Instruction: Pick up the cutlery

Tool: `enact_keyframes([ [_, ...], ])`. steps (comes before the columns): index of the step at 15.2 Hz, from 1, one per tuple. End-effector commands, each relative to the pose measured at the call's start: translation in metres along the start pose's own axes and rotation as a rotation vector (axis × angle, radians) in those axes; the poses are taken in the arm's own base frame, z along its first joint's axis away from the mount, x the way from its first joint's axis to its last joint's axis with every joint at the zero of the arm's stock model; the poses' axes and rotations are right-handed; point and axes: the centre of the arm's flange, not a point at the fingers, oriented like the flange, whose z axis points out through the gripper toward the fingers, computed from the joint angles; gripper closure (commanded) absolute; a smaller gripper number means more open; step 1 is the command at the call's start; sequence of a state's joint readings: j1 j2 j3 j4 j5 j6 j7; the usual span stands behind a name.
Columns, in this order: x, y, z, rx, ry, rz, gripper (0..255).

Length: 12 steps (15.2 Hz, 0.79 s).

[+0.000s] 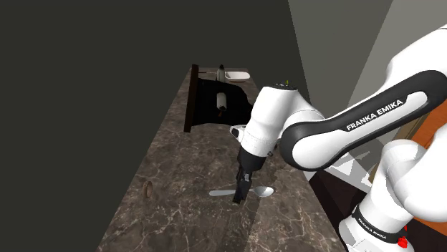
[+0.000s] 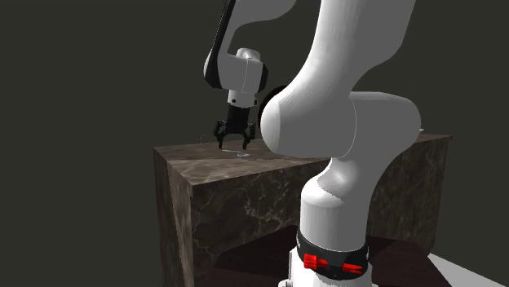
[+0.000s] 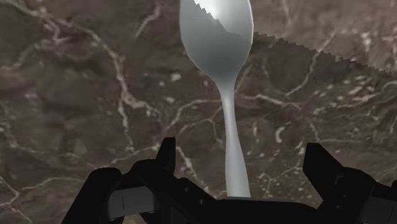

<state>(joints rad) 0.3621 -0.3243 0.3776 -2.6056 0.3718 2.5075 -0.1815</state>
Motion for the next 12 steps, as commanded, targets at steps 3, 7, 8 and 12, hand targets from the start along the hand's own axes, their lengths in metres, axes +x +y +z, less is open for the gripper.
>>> enact_keyframes([
  [3, -0.0008, 0.0005, 0.0035, 0.0, 0.001, 0.0, 255],
  [7, -0.0006, 0.0006, 0.0036, 0.0, 0.001, 0.0, 255],
  [8, -0.0006, 0.0006, 0.0036, 0.0, 0.001, 0.0, 255],
  [12, 0.0008, -0.0004, -0.0023, 0.0, 0.001, 0.0, 255],
])
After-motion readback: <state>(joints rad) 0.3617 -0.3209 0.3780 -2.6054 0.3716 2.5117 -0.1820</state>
